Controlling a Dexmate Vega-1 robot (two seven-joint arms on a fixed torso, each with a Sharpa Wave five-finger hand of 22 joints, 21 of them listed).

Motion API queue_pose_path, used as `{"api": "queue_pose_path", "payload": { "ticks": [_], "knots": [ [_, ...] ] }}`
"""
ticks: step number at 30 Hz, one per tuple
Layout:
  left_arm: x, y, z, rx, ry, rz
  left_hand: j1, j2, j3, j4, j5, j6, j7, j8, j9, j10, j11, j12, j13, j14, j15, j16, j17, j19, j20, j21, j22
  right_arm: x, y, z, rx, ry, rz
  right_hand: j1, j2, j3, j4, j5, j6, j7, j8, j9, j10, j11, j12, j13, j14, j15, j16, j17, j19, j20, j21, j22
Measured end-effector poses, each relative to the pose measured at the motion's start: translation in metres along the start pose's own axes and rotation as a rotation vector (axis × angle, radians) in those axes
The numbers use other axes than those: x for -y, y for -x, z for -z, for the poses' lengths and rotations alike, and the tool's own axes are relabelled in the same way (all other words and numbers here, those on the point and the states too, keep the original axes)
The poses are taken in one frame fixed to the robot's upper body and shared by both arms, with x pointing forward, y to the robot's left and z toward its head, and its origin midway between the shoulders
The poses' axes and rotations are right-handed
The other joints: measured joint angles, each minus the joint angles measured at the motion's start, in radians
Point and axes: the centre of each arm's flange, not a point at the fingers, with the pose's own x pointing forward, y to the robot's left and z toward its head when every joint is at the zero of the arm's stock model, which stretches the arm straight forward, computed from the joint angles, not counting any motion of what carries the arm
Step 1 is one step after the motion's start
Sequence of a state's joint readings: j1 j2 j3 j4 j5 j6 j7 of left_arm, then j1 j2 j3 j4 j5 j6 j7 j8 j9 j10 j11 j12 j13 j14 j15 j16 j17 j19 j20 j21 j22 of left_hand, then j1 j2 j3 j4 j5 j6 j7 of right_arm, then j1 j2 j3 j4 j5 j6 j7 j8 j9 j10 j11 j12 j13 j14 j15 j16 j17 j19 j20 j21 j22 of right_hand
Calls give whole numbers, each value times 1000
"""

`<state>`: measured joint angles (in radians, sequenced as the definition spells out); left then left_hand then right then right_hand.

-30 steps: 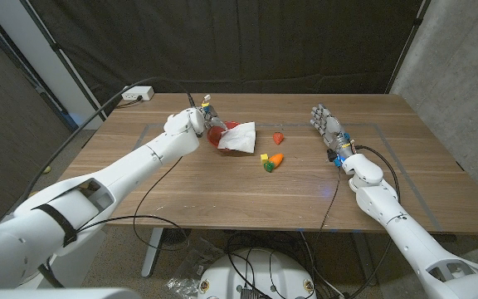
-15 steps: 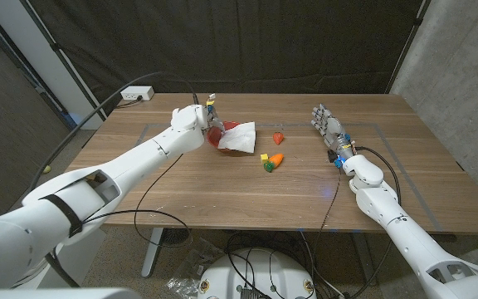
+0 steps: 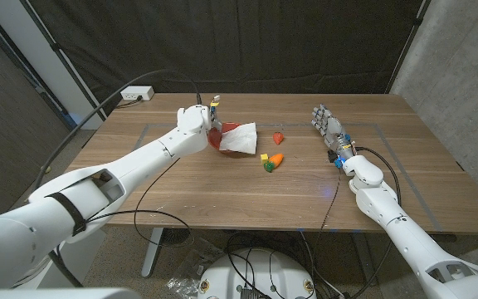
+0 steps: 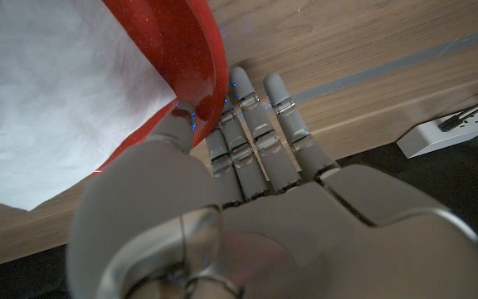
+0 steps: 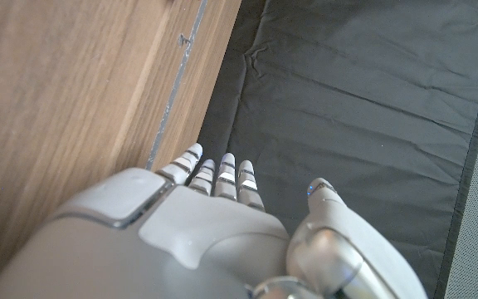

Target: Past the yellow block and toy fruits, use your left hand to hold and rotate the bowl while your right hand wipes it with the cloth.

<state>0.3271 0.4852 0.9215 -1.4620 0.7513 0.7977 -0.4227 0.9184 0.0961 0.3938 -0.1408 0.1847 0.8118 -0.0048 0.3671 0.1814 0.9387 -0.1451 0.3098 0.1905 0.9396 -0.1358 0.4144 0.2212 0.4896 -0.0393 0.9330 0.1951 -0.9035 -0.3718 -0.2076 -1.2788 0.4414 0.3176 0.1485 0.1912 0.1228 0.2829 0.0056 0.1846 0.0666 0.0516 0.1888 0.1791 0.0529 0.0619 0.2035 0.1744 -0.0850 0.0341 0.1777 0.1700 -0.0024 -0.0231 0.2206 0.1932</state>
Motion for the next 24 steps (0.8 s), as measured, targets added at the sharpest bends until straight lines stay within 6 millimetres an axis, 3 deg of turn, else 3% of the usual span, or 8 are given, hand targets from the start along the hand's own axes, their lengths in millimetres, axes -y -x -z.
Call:
{"api": "queue_pose_path", "payload": {
  "ticks": [3,9,13,17,20,24],
  "knots": [
    [-2,0,2,-11,-11,-10,-3,15,4,4,0,2,2,-3,-1,2,-1,-11,0,2,2,0,0,0,0,8,0,0,0,1,-2,-1,1,0,0,-4,4,0,0,0,0,0,4,4,0,0,0,0,0,0,4,4,0,0],
    [6,-1,-4,-37,-67,-12,-11,7,10,7,0,9,-2,-20,-3,-4,0,-31,0,3,2,-8,1,0,0,21,3,0,0,1,6,2,7,0,0,-4,4,0,9,2,0,0,7,7,0,0,9,2,0,0,4,4,0,0],
    [6,-2,-5,-54,-93,-39,13,11,61,-3,2,123,-11,-5,2,120,3,-13,14,105,-26,27,28,28,-8,68,0,1,-1,1,9,3,11,0,0,-4,4,0,9,2,0,0,13,2,0,0,9,2,4,0,4,4,0,0],
    [11,-2,-6,-62,-106,-68,24,10,86,-12,8,150,-33,10,3,186,4,8,33,162,-56,69,68,47,-11,102,0,1,-1,1,11,7,13,0,0,-4,4,0,9,2,0,0,13,2,0,0,9,2,4,0,4,4,0,0],
    [11,-2,-6,-69,-112,-93,45,-11,96,-21,8,153,-36,10,7,221,-1,25,48,191,-72,105,107,66,-11,129,2,1,-2,0,12,9,15,0,0,-4,4,0,9,2,0,0,13,2,0,0,9,2,4,0,4,3,0,0],
    [7,-1,-6,-74,-122,-134,100,-48,116,-41,8,146,-25,-17,12,220,-5,35,75,202,-77,130,154,94,-15,176,8,1,-2,0,11,11,15,0,0,-4,4,0,9,2,0,0,13,2,0,0,9,2,4,0,3,3,0,0]
  ]
}}
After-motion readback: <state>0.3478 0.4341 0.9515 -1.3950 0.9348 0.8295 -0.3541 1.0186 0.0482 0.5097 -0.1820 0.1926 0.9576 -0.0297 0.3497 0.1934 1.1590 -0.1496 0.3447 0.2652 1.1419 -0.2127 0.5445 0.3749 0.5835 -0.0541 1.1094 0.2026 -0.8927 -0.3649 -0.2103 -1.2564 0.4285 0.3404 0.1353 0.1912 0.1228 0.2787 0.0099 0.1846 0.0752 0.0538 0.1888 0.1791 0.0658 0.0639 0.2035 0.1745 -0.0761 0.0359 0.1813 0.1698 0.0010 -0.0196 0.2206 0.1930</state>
